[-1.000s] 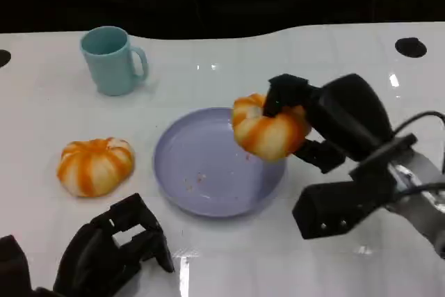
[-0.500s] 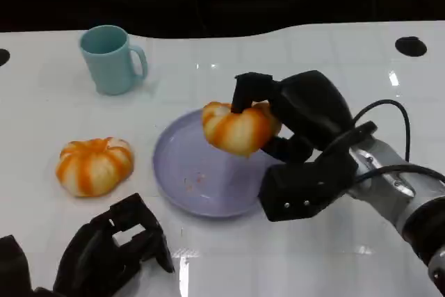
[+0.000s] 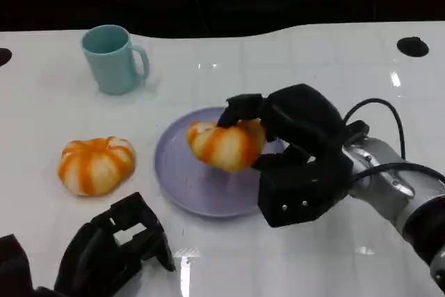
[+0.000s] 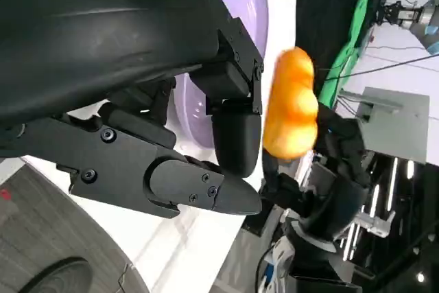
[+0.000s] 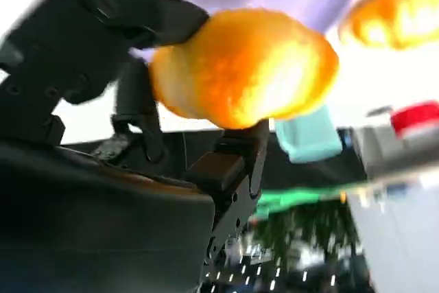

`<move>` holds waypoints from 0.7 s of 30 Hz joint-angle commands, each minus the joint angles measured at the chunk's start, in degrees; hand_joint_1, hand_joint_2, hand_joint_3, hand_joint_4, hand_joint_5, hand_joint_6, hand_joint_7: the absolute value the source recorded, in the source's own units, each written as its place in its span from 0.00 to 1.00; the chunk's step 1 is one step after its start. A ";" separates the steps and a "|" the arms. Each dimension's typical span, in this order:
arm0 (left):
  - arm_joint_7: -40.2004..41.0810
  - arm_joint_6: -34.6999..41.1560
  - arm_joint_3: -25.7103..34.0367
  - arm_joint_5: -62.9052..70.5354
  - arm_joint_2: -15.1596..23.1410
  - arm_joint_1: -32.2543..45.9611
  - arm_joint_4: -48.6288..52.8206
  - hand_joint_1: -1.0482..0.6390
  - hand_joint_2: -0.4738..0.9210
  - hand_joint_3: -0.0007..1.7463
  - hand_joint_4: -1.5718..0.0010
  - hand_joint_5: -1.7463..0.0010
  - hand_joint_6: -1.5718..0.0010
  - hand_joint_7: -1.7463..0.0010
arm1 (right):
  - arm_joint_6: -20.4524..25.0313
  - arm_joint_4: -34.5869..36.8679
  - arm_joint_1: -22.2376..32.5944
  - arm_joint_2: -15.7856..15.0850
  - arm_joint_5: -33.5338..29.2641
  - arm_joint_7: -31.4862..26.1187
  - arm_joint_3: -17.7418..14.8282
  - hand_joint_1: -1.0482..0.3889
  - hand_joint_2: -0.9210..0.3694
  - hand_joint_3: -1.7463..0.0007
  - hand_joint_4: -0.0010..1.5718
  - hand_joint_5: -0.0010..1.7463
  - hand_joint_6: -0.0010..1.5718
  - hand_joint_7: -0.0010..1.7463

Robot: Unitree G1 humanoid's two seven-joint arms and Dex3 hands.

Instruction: Grasp the bread from the table and place it into the plate.

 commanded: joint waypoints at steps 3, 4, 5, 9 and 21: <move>0.59 -0.20 0.03 0.26 0.55 0.71 -0.75 0.25 1.00 0.06 0.55 0.00 0.57 0.21 | 2.68 -4.26 2.17 -1.89 2.99 10.04 -0.08 0.16 0.00 0.82 0.00 0.28 0.17 0.04; 0.65 -0.19 -0.02 0.32 0.57 0.74 -0.82 0.25 1.00 0.06 0.55 0.00 0.57 0.21 | 3.24 -5.09 2.59 -2.02 3.30 11.33 -0.13 0.14 0.00 0.80 0.00 0.23 0.15 0.03; 0.74 -0.27 -0.07 0.44 0.59 0.77 -0.87 0.25 1.00 0.06 0.55 0.00 0.57 0.21 | 3.71 -5.86 2.99 -2.14 3.48 12.31 -0.18 0.13 0.00 0.80 0.00 0.20 0.14 0.03; 1.14 -0.33 -0.14 0.51 0.52 0.73 -0.84 0.25 1.00 0.06 0.55 0.00 0.57 0.20 | 4.95 -8.67 4.48 -2.65 4.41 15.52 -0.47 0.12 0.00 0.79 0.00 0.15 0.12 0.02; 0.51 -0.53 -0.03 0.21 0.45 0.67 -0.65 0.26 1.00 0.06 0.55 0.00 0.57 0.21 | 3.01 -17.90 9.42 -5.65 8.84 18.06 -3.02 0.14 0.00 0.80 0.00 0.18 0.12 0.02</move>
